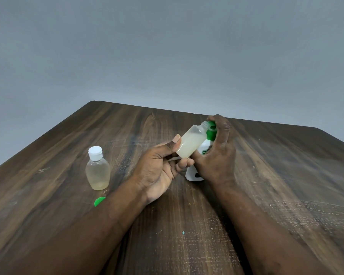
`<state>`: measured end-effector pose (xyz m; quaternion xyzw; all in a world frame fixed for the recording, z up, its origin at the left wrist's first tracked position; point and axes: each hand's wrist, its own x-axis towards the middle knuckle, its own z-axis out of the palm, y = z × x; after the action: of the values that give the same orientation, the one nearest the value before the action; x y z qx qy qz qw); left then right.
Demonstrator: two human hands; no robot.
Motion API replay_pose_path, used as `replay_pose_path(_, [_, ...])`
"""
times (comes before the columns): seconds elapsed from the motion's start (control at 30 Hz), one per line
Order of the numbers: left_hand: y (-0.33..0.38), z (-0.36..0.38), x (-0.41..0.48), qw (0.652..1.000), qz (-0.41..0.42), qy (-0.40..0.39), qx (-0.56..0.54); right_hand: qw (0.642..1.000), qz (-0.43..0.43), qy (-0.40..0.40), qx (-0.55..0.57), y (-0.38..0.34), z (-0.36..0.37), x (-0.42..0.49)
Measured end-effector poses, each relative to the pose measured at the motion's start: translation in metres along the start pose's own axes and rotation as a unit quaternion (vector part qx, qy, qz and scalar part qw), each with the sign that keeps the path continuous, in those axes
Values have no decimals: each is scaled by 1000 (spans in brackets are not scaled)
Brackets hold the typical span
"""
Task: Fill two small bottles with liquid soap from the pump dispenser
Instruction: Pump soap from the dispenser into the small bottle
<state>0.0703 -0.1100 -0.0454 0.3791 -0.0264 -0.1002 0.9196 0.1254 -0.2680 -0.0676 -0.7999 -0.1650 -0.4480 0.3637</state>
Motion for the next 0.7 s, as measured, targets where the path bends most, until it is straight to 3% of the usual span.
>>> replay_pose_path(0.7, [1, 1, -2, 1000, -5, -6, 1, 1000, 1, 1, 10, 1, 0, -1])
